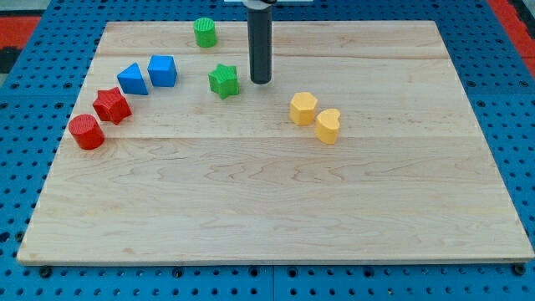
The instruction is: Slide the green circle towards center
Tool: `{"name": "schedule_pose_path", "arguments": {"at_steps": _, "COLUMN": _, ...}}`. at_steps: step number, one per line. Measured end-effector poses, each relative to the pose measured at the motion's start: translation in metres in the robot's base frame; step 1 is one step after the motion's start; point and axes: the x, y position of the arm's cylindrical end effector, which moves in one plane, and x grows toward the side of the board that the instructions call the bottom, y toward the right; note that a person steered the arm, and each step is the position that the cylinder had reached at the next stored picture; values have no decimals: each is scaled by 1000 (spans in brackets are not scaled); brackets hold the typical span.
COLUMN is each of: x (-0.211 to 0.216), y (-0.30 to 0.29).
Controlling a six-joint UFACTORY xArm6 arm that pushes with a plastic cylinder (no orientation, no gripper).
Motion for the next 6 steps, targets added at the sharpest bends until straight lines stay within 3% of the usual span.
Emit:
{"name": "schedule_pose_path", "arguments": {"at_steps": 1, "x": 12, "y": -46}}
{"name": "schedule_pose_path", "arguments": {"at_steps": 2, "x": -24, "y": -48}}
{"name": "schedule_pose_path", "arguments": {"at_steps": 3, "x": -27, "y": -60}}
{"name": "schedule_pose_path", "arguments": {"at_steps": 4, "x": 6, "y": -75}}
{"name": "schedule_pose_path", "arguments": {"at_steps": 5, "x": -33, "y": -35}}
{"name": "schedule_pose_path", "arguments": {"at_steps": 6, "x": -103, "y": -27}}
